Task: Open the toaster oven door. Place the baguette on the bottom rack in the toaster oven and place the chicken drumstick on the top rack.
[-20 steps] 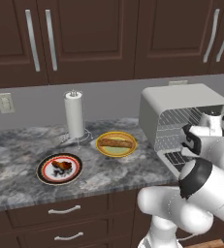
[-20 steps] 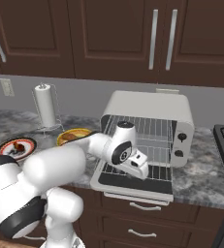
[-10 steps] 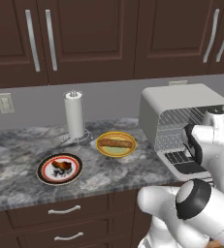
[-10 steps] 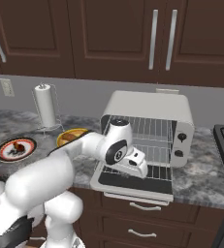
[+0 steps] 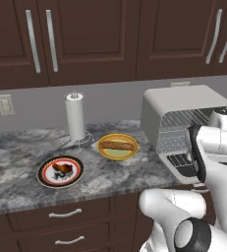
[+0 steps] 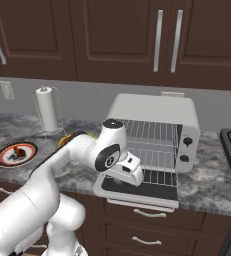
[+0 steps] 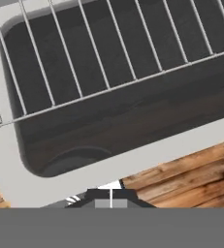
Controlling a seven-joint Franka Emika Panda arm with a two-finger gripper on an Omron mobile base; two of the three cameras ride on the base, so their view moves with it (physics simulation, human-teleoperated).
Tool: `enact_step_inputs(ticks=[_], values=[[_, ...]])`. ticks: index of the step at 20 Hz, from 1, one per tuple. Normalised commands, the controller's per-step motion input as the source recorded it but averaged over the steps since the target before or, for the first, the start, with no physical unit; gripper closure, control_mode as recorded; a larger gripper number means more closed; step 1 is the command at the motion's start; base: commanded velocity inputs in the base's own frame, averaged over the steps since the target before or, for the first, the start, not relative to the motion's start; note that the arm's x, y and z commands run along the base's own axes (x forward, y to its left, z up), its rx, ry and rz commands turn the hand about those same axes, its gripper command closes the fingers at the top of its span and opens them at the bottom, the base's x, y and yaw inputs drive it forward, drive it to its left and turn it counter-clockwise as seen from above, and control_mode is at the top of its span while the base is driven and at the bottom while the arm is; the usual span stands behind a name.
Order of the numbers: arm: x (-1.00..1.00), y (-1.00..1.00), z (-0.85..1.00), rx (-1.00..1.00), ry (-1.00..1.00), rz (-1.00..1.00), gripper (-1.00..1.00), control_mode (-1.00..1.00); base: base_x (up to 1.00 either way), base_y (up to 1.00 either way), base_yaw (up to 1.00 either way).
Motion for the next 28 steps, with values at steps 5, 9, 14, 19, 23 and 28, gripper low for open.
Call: enact_step_inputs(ticks=[5,9,14,19,23,28], values=[[-0.16,0.57,0.14,0.0,-0.02,0.0,1.0,-1.0,0.0,0.0,0.0],[-0.19,0.69,0.04,0.03,-0.08,-0.05,1.0,-1.0,0.0,0.0,0.0],[-0.1,0.75,0.01,-0.12,-0.05,-0.12,1.0,-1.0,0.0,0.0,0.0],[-0.03,0.33,0.01,-0.17,-0.02,-0.07,1.0,-1.0,0.0,0.0,0.0],[0.04,0.04,0.01,0.0,0.02,0.0,1.0,-1.0,0.0,0.0,0.0],[0.11,0.07,0.07,0.0,0.1,0.0,1.0,-1.0,0.0,0.0,0.0]])
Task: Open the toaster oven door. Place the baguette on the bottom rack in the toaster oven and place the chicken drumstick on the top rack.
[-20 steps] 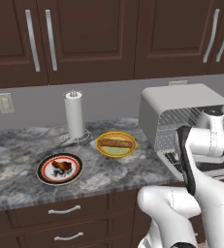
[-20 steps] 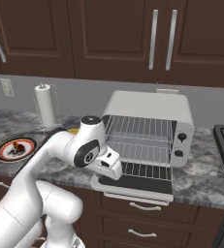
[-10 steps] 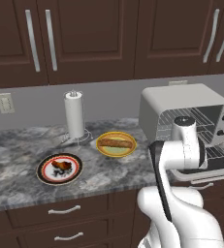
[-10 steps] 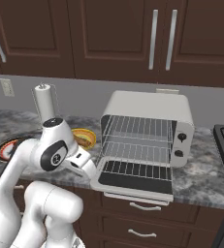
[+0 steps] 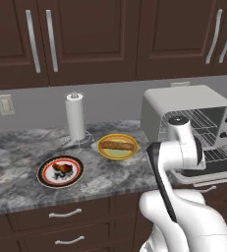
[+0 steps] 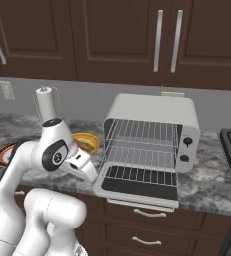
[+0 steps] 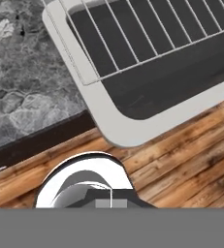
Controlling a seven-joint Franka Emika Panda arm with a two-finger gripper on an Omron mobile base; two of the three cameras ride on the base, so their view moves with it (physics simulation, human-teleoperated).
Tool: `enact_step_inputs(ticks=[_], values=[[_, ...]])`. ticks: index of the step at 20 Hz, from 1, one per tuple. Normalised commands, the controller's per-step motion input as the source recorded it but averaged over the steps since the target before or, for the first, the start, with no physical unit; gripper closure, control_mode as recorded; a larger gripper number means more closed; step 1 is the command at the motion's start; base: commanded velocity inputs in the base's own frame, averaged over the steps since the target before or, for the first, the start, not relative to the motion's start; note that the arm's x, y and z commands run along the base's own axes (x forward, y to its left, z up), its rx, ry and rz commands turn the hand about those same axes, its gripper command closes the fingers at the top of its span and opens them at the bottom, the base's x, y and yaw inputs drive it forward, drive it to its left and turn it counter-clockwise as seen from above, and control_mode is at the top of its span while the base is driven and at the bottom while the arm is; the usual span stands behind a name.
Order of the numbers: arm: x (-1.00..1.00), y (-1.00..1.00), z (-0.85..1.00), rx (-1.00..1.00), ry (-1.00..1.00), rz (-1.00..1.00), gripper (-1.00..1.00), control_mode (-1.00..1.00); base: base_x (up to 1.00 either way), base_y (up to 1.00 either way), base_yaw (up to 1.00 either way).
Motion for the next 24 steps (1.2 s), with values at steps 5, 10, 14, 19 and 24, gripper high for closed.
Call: enact_step_inputs(ticks=[5,10,14,19,24], values=[[0.1,0.11,0.06,0.0,0.18,0.0,1.0,-1.0,0.0,0.0,0.0],[0.08,0.14,0.07,0.0,0.29,0.0,1.0,-1.0,0.0,0.0,0.0],[0.08,0.14,0.03,0.0,0.3,0.0,1.0,-1.0,0.0,0.0,0.0],[0.07,0.16,0.02,0.0,0.29,0.0,1.0,-1.0,0.0,0.0,0.0],[0.04,0.17,0.0,0.0,0.31,0.0,1.0,-1.0,0.0,0.0,0.0]])
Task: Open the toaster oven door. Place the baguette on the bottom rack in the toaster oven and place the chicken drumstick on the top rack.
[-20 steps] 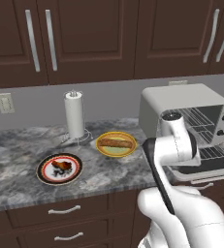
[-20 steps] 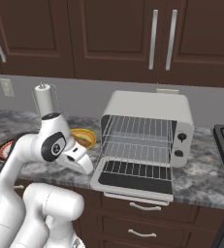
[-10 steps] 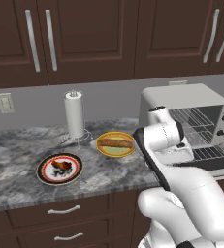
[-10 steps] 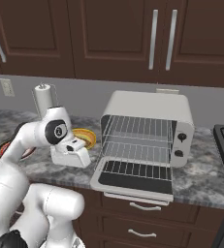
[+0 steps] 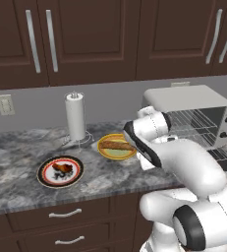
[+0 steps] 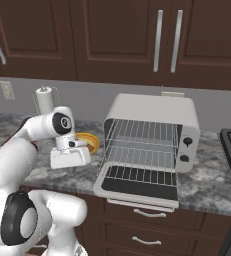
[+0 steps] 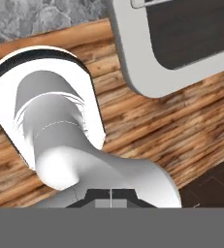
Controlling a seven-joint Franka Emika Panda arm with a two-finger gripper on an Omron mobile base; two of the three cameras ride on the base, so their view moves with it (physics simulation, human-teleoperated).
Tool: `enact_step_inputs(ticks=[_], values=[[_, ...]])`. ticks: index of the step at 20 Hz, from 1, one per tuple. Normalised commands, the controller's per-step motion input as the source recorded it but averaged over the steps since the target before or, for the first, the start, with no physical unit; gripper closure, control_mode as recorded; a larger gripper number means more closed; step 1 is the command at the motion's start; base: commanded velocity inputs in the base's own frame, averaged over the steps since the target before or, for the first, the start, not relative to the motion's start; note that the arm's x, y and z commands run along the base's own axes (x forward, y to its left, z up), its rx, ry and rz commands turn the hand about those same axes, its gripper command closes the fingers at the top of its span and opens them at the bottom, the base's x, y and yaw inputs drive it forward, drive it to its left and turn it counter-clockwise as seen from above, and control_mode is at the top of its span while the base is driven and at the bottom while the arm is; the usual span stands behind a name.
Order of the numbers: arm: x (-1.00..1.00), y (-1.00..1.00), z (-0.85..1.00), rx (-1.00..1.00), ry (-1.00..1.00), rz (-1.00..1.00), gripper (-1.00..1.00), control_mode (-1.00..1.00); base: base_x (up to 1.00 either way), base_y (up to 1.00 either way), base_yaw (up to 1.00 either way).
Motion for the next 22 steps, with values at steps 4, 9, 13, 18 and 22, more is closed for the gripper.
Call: enact_step_inputs(ticks=[4,9,13,18,22], values=[[0.03,0.17,0.0,0.0,0.3,0.0,1.0,-1.0,0.0,0.0,0.0],[0.02,0.17,0.0,0.0,0.27,0.0,1.0,-1.0,0.0,0.0,0.0],[0.0,0.15,0.0,0.0,0.18,0.0,1.0,-1.0,0.0,0.0,0.0],[-0.2,0.11,0.0,0.0,0.0,0.01,1.0,-1.0,0.0,0.0,0.0],[-0.26,0.11,-0.01,0.0,-0.01,0.02,1.0,-1.0,0.0,0.0,0.0]])
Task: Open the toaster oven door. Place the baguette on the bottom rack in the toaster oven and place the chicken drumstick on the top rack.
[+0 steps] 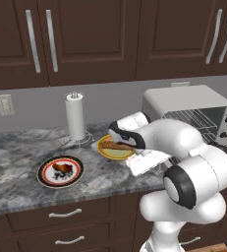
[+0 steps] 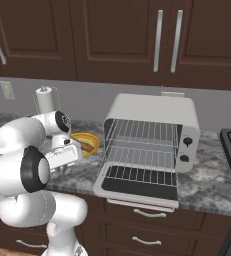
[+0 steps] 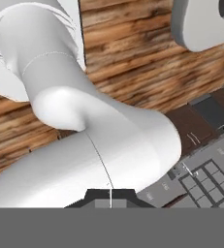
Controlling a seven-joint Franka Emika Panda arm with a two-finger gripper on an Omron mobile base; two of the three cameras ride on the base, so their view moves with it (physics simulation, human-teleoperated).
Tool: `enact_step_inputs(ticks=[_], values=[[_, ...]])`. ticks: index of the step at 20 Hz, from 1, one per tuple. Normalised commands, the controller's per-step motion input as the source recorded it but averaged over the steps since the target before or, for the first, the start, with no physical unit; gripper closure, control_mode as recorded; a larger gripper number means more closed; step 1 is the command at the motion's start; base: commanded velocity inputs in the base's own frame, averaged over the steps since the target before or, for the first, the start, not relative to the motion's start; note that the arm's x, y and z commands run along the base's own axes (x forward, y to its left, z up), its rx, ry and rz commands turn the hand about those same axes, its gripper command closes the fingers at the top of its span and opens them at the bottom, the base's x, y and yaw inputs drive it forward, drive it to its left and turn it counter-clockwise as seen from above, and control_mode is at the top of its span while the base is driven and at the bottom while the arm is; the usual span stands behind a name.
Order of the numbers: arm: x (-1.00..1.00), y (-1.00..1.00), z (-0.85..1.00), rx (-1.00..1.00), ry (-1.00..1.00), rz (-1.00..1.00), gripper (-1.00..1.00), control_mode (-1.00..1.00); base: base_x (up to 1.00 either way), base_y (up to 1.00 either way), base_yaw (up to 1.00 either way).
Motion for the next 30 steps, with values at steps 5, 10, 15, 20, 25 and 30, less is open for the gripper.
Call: enact_step_inputs(ticks=[5,10,15,20,25,30], values=[[-0.04,0.23,-0.04,0.07,-0.06,0.01,1.0,-1.0,0.0,0.0,0.0],[0.27,0.36,-0.09,0.21,-0.24,-0.04,1.0,-1.0,0.0,0.0,0.0],[0.28,0.33,-0.12,0.17,-0.28,-0.03,1.0,-1.0,0.0,0.0,0.0],[0.05,0.25,-0.05,0.02,-0.25,0.0,1.0,-1.0,0.0,0.0,0.0],[-0.15,0.15,0.0,-0.02,-0.09,0.0,1.0,-1.0,0.0,0.0,0.0],[-0.11,0.13,0.0,-0.01,0.0,0.0,1.0,-1.0,0.0,0.0,0.0]])
